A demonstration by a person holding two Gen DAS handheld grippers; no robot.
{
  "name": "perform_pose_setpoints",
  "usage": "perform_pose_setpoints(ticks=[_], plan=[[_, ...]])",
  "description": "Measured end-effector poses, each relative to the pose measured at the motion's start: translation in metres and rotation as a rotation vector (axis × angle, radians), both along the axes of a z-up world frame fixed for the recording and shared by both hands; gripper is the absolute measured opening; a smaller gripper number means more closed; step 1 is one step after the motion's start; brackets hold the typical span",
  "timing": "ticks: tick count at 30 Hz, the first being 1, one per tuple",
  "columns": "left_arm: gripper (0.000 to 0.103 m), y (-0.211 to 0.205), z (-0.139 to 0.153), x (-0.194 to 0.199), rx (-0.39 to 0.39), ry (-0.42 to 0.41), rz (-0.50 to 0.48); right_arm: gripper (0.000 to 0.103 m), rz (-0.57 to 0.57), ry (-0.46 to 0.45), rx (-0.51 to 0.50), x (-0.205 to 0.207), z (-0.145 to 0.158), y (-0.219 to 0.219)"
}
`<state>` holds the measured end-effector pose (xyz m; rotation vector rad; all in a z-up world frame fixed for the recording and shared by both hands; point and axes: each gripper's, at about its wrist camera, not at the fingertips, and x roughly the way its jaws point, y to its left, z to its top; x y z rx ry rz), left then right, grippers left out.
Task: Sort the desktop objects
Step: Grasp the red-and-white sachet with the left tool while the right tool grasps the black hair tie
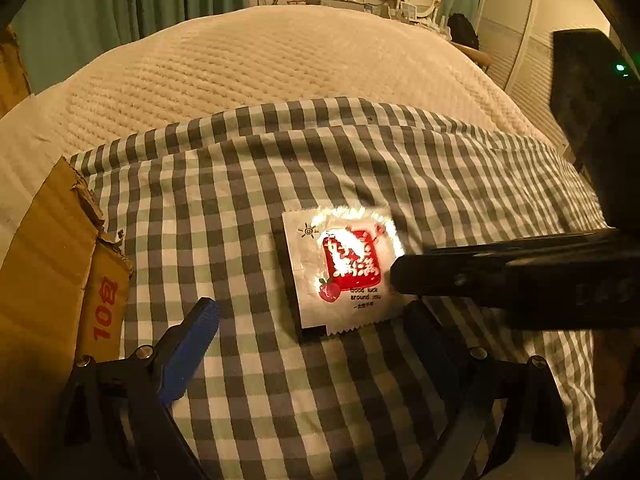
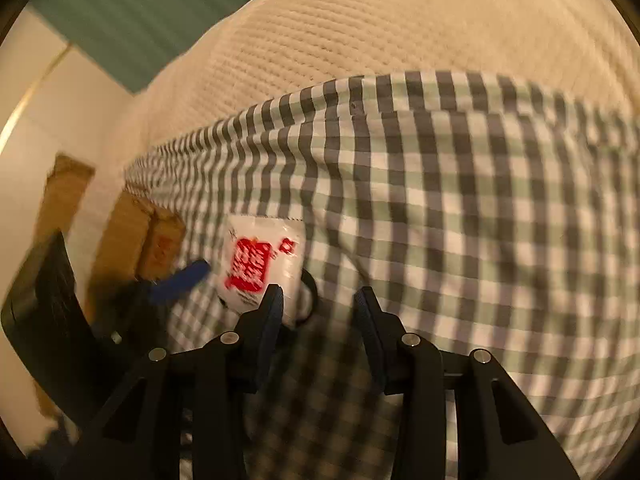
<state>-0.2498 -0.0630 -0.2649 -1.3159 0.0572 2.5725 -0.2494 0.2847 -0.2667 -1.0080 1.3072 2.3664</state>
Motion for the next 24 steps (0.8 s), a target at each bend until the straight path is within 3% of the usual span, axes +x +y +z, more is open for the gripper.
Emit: perform_pose_setpoints(ticks=[2,4,9,16,18,19,20,22,24], plan=[[0.096,0.001,-0.001,0.001,-0.002,-0.003,-0.001,0.027,0.021,-0.037,0.030,-0.007,0.000,-0.002],[0.096,-0.001,0.000,0.003,-0.003,-0.006,-0.001,0.002,0.017,-0.039,0.042,-0.006,0.001,-0.001],[0.096,-0.003,0.004,0.009,-0.002,-0.007,0.006,0.002,0.034,-0.057,0.107,0.008,0.004,-0.009],[0.100,-0.001,0.005,-0.010,0.124,-0.058,0.104,0.002,0.063,-0.104,0.263,0.047,0.026,-0.001],[0.100,0.003,0.001,-0.019,0.103,-0.070,0.129,0.002,0.064,-0.118,0.292,0.056,0.028,-0.001],[0.094,0.006,0.001,-0.021,0.079,-0.066,0.130,0.002,0.065,-0.126,0.288,0.060,0.027,0.000],[0.077,0.011,0.001,-0.021,0.030,-0.054,0.133,0.002,0.061,-0.132,0.284,0.066,0.026,0.000],[0.063,0.016,0.003,-0.020,-0.019,-0.045,0.121,0.002,0.061,-0.144,0.276,0.076,0.024,0.002],[0.053,0.014,0.005,-0.018,-0.001,-0.054,0.126,0.002,0.064,-0.152,0.287,0.077,0.026,0.002]])
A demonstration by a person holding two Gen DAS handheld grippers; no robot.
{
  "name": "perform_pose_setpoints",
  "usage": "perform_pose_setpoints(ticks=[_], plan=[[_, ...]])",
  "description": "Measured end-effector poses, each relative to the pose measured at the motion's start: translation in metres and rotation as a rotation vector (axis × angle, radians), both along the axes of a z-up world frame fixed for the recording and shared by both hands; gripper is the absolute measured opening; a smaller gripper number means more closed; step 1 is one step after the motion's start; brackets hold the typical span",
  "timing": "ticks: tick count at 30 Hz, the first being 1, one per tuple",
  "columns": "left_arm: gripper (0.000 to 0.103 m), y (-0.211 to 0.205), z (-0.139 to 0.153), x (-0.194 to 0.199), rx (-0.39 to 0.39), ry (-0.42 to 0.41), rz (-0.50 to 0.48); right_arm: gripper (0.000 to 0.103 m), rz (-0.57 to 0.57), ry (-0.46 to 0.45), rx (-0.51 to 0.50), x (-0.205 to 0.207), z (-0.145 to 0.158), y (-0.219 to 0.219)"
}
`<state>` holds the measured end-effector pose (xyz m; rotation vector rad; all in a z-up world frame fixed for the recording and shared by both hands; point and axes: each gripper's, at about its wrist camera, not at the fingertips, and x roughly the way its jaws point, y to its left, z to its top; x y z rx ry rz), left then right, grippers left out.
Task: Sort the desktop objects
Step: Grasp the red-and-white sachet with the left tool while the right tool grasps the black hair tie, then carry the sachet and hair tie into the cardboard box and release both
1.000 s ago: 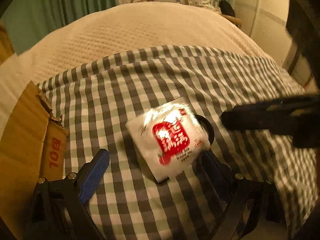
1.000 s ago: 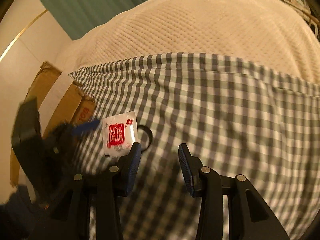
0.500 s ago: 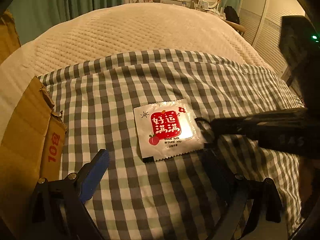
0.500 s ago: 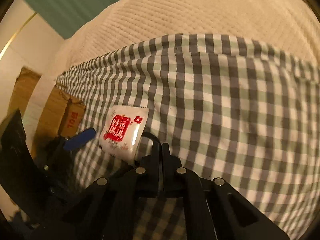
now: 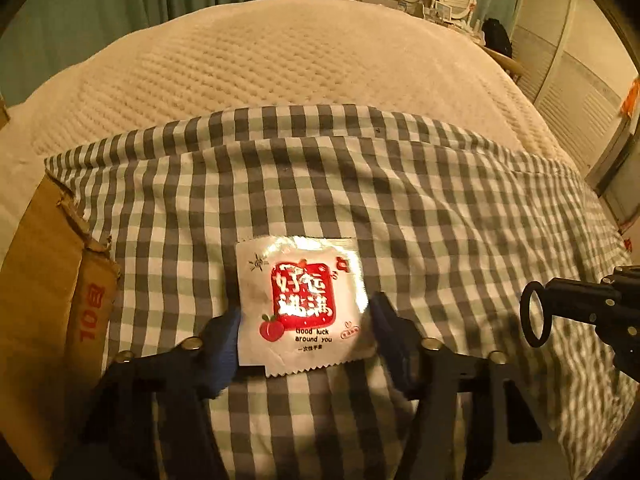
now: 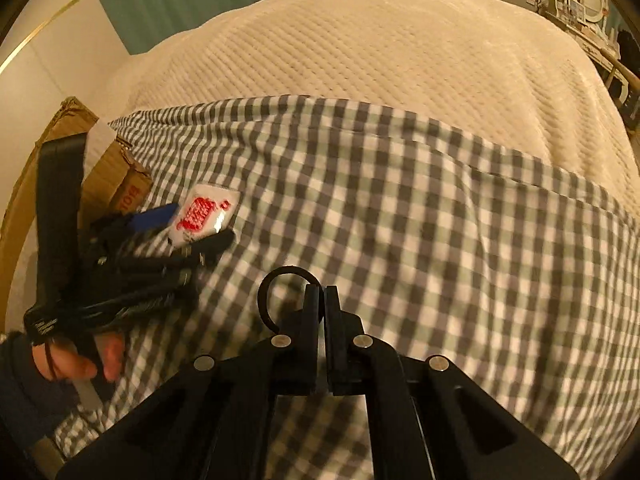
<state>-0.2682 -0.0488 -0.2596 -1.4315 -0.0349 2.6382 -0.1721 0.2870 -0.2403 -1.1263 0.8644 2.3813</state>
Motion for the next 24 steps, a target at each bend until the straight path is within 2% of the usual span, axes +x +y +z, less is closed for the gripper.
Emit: perform_pose_setpoints(ticks=[2,3,4,5,10,14,20,24], plan=[[0.033,-0.002,0.002,0.001,0.019,-0.010,0.001,0.002,0.003,-0.006,0.011,0.007,0.003,0.000],[0.028,-0.003,0.004,0.003,0.026,-0.015,-0.001,0.002,0.001,-0.003,0.012,0.009,0.005,0.000],[0.014,-0.005,0.005,0.004,0.032,-0.018,-0.003,0.002,-0.002,0.001,0.009,0.012,0.007,0.000],[0.007,-0.006,0.006,0.006,0.041,-0.026,-0.008,0.002,-0.006,0.003,0.007,0.014,0.010,0.000],[0.004,-0.008,0.020,0.029,0.074,-0.010,-0.017,0.002,0.001,0.010,0.032,0.018,0.032,-0.010],[0.004,-0.011,0.047,0.055,0.125,0.037,-0.025,0.002,0.008,0.017,0.059,0.019,0.056,-0.024],[0.004,-0.022,0.120,0.093,0.149,0.145,-0.048,0.002,0.027,0.055,0.104,0.015,0.106,-0.053],[0.004,-0.055,0.163,0.116,0.143,0.190,0.002,0.002,0.048,0.109,0.127,0.006,0.146,-0.078]])
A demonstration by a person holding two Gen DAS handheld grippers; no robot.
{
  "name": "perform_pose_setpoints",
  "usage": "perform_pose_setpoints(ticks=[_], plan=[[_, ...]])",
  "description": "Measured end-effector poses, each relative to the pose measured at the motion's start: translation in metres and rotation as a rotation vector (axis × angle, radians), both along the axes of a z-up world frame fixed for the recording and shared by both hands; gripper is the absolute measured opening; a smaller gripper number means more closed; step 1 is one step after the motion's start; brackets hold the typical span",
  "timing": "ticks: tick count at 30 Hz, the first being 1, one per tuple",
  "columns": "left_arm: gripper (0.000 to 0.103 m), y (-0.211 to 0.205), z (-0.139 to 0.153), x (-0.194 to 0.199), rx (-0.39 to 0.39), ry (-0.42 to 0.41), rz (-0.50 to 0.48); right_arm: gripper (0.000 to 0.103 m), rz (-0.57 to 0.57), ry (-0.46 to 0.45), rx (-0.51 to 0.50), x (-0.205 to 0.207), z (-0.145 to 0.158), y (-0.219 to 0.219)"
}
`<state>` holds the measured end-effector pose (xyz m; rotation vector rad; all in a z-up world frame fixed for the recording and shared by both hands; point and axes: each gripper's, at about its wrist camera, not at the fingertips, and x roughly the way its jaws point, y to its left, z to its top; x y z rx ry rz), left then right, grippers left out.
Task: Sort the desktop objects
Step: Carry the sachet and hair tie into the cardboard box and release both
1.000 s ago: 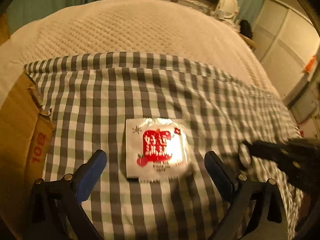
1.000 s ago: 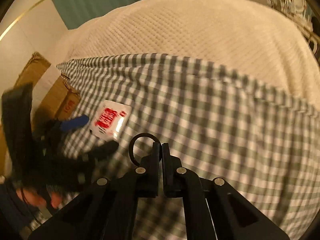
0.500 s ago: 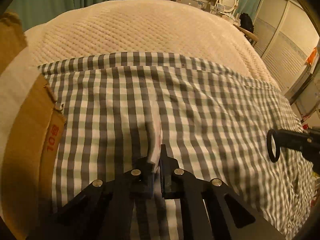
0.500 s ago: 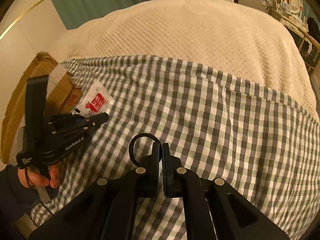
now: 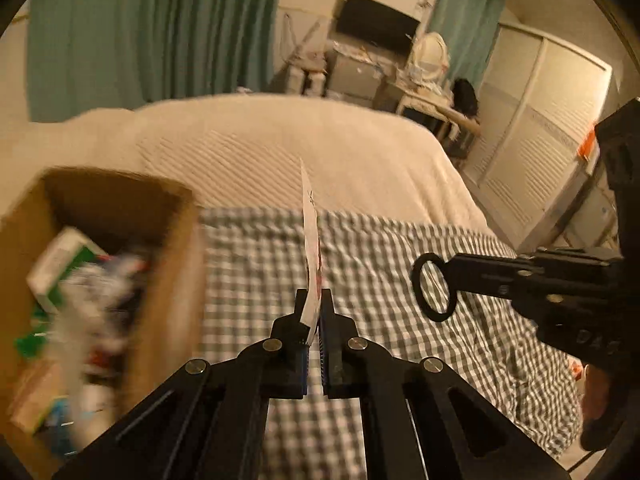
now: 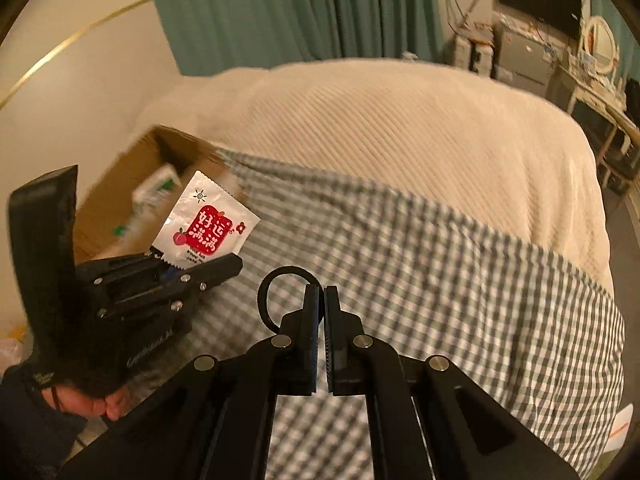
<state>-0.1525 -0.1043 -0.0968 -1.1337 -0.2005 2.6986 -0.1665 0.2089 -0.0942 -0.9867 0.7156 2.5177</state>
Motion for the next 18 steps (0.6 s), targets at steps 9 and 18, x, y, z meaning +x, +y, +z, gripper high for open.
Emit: perform_pose_setpoints(ticks=[9,18], plan=[[0.004,-0.109,0.013,0.044,-0.043,-0.039,0.202,0.002,0.080,0.119,0.004,-0.072,0.072,-0.068],[0.069,-0.164,-0.001,0.074,-0.051,-0.062,0.227,0.026,0.104,0.159,-0.049,-0.134,0.087,-0.111]])
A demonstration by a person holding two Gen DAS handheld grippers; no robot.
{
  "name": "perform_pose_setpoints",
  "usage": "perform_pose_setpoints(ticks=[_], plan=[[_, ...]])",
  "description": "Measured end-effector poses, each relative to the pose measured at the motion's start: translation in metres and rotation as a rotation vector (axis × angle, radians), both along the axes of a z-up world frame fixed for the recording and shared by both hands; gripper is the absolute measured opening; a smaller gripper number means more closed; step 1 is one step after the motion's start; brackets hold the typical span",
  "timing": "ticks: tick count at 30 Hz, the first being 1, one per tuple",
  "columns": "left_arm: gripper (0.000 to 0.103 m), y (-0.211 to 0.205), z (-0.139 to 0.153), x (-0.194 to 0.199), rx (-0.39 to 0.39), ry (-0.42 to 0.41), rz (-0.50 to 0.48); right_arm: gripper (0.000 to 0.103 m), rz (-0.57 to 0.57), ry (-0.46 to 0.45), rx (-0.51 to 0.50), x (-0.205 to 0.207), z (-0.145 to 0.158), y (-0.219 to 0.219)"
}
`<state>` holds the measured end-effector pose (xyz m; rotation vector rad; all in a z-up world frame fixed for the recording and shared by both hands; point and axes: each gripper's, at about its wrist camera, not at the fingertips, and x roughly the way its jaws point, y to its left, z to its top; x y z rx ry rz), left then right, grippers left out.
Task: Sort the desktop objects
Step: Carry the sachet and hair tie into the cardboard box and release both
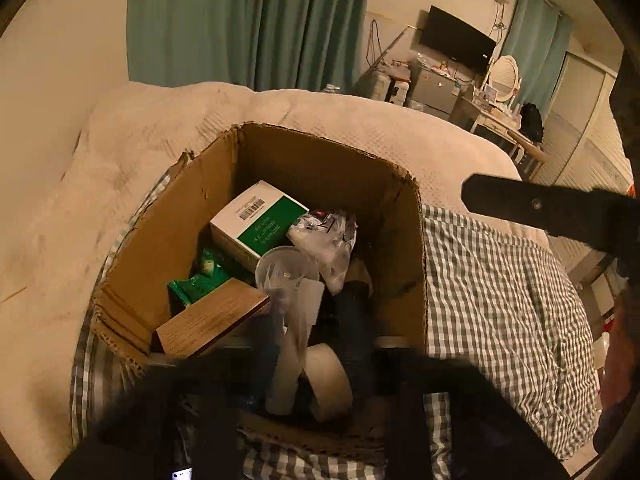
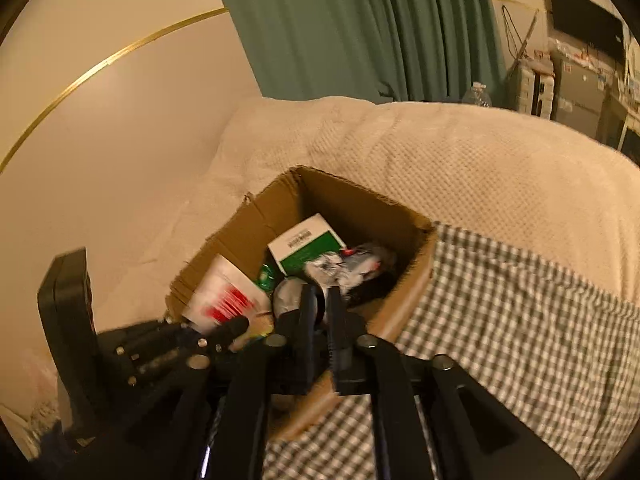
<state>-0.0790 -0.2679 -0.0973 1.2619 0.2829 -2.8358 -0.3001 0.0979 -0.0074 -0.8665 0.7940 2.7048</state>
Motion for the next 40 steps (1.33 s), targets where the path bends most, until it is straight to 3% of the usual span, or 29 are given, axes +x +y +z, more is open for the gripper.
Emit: perform_pose_setpoints(ticks=[1,2,6,10,14,18,22,28,35,40], plan=[[0.092,-0.001,0.002,0.003,-0.015,0.016,0.018,0.048,-0.010,-0.001,-0.014,-0.001,-0.001,0.000],[0.098,-0.004,0.003,0.008,-0.021,0.038,0.032,0.054,-0.026,-0.001,-0.026,0.000,-0.002,-0.001],[0.098,-0.001,0.011,0.015,-0.001,0.066,0.029,0.057,-0.070,0.003,-0.027,0.016,-0.002,0.002],[0.103,0.008,0.014,0.028,0.019,0.078,0.060,0.074,-0.176,-0.015,-0.024,0.042,-0.010,0.007],[0.103,0.024,0.008,0.036,0.013,0.049,0.046,0.077,-0.283,-0.063,0.000,0.075,-0.029,0.003],[0.103,0.043,0.004,0.048,-0.040,0.032,0.032,0.103,-0.371,-0.070,0.029,0.107,-0.046,-0.006],[0.103,0.052,-0.001,0.054,-0.026,0.020,0.051,0.102,-0.406,-0.126,0.109,0.121,-0.064,-0.010],[0.103,0.054,-0.008,0.053,0.058,0.005,0.068,0.102,-0.424,-0.166,0.099,0.138,-0.091,-0.017],[0.103,0.069,-0.012,0.050,0.016,0.031,0.048,0.102,-0.431,-0.188,0.055,0.146,-0.107,-0.013],[0.103,0.082,-0.008,0.051,-0.085,0.068,0.057,0.102,-0.446,-0.194,0.024,0.148,-0.110,-0.011]])
